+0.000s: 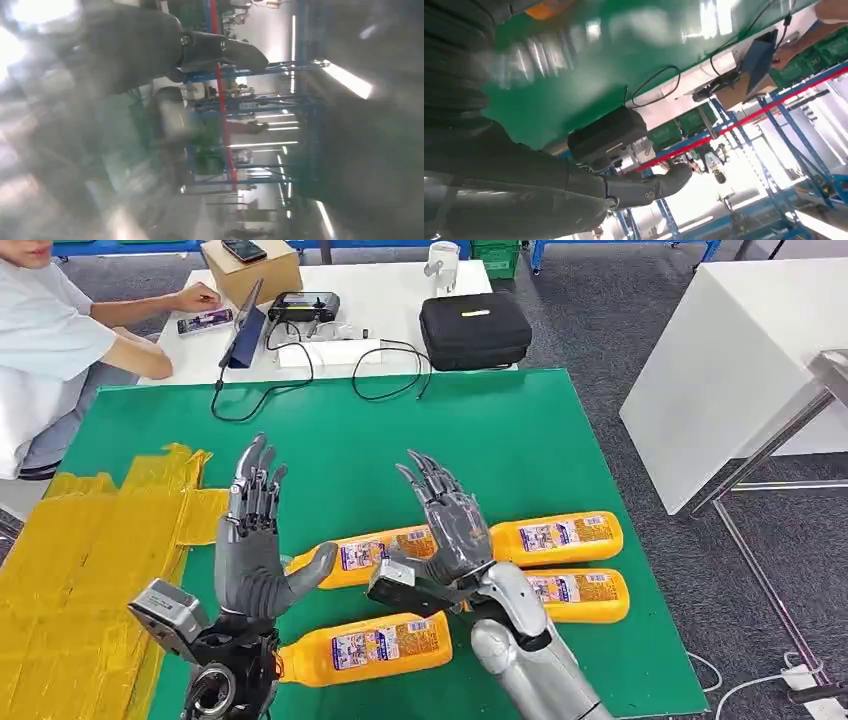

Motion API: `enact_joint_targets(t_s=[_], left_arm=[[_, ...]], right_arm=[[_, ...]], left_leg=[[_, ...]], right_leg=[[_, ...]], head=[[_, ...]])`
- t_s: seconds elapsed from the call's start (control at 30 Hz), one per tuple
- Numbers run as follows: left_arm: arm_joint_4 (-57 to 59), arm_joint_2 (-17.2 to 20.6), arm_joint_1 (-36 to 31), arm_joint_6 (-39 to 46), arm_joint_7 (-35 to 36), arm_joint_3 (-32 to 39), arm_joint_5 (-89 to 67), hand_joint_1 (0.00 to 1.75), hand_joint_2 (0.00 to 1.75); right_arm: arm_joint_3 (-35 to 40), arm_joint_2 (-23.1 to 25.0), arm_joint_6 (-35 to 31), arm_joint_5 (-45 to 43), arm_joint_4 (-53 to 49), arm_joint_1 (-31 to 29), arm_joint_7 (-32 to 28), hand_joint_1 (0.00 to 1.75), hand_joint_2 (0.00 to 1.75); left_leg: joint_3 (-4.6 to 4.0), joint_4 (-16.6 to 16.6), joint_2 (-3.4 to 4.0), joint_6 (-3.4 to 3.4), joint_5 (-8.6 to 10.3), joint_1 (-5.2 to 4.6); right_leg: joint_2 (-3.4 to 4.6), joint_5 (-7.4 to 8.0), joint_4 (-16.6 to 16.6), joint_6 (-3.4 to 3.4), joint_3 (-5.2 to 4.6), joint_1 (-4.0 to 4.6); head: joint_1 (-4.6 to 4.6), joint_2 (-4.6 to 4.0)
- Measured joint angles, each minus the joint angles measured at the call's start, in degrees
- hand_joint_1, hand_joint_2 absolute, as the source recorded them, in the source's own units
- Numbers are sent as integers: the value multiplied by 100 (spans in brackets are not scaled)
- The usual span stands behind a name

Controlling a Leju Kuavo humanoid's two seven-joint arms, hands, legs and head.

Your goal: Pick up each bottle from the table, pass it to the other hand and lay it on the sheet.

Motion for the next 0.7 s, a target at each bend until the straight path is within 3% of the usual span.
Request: enact_joint_targets(t_s=[0.1,0.2,0.3,0.7], left_arm=[[26,-9,1,-15,-2,0,-26,0,175],[66,-17,21,90,-33,7,-83,0,175],[85,-17,71,197,-50,15,-92,0,175],[109,-35,109,221,-55,74,-101,0,175]], right_arm=[[-129,37,-273,-304,-175,119,-224,0,175],[-347,159,-370,-1776,-921,506,-1017,0,175],[-531,260,-40,-2952,-1774,855,-1349,0,175],[-803,358,122,-3099,-2798,1342,-1423,0,175]], left_leg=[[1,1,0,0,1,0],[-3,1,-4,0,0,0],[-5,0,-5,-3,-4,0],[-6,-1,-4,-4,-2,0]], right_leg=[[-1,0,0,0,1,0],[-3,0,0,0,0,0],[-3,-1,0,0,-5,0],[-3,0,0,0,-6,0]], head=[[2,0],[0,0],[0,0],[0,0]])
